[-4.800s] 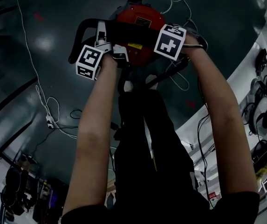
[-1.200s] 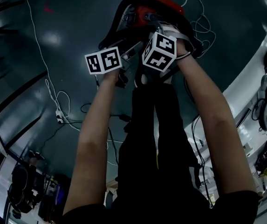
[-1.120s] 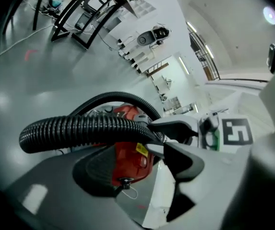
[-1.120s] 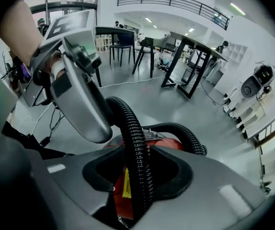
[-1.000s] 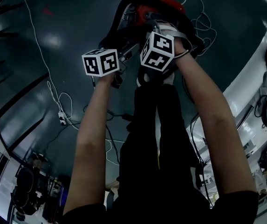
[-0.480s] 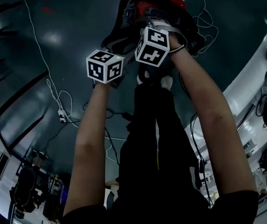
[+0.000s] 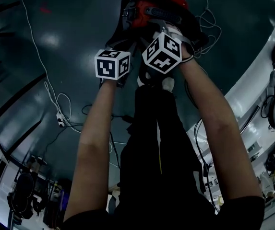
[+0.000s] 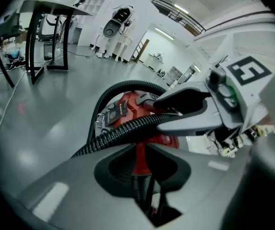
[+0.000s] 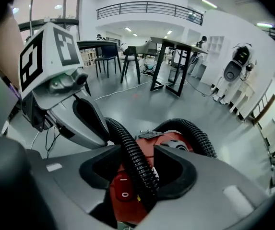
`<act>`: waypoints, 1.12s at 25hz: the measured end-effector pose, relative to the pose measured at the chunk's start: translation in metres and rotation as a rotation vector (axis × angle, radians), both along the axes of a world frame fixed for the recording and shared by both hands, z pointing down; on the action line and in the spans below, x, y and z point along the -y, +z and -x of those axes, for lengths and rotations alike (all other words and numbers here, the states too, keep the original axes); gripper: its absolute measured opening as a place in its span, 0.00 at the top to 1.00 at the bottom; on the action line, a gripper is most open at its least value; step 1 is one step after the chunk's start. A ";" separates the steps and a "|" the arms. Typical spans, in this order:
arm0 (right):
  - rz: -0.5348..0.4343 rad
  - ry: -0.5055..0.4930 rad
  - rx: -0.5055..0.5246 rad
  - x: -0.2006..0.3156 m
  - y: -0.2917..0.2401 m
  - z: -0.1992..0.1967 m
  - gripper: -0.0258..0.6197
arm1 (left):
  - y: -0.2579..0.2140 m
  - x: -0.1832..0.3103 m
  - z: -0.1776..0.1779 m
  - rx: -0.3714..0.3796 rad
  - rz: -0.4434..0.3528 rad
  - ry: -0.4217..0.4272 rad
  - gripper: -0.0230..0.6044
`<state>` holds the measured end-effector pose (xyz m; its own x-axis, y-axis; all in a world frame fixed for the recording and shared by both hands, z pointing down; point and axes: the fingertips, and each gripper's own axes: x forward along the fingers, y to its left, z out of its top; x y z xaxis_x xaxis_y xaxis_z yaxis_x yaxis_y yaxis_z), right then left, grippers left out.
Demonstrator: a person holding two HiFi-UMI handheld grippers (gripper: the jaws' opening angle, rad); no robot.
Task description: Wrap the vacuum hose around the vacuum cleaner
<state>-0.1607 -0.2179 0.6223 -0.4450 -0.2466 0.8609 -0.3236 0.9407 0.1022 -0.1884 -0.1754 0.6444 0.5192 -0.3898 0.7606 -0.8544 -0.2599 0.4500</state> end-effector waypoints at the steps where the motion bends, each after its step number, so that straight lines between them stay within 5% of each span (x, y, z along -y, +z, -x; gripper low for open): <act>1: -0.013 0.022 0.011 0.002 -0.004 -0.004 0.64 | 0.004 -0.001 -0.002 0.002 0.016 -0.001 0.84; 7: -0.006 0.114 0.023 0.001 -0.007 -0.038 0.68 | 0.024 -0.001 0.006 -0.045 0.141 -0.150 0.74; 14: 0.012 0.111 0.008 -0.007 -0.001 -0.057 0.70 | 0.024 -0.022 -0.016 -0.056 0.166 -0.011 0.74; 23: 0.009 0.118 0.017 -0.003 0.004 -0.049 0.70 | -0.003 -0.003 -0.037 -0.023 0.021 0.051 0.81; 28: 0.010 0.122 0.046 -0.002 0.001 -0.034 0.70 | 0.003 0.001 -0.023 0.044 0.039 -0.017 0.84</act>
<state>-0.1271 -0.2162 0.6237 -0.4508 -0.2926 0.8433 -0.4399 0.8949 0.0753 -0.1657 -0.1769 0.6479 0.4789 -0.3676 0.7972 -0.8775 -0.2286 0.4217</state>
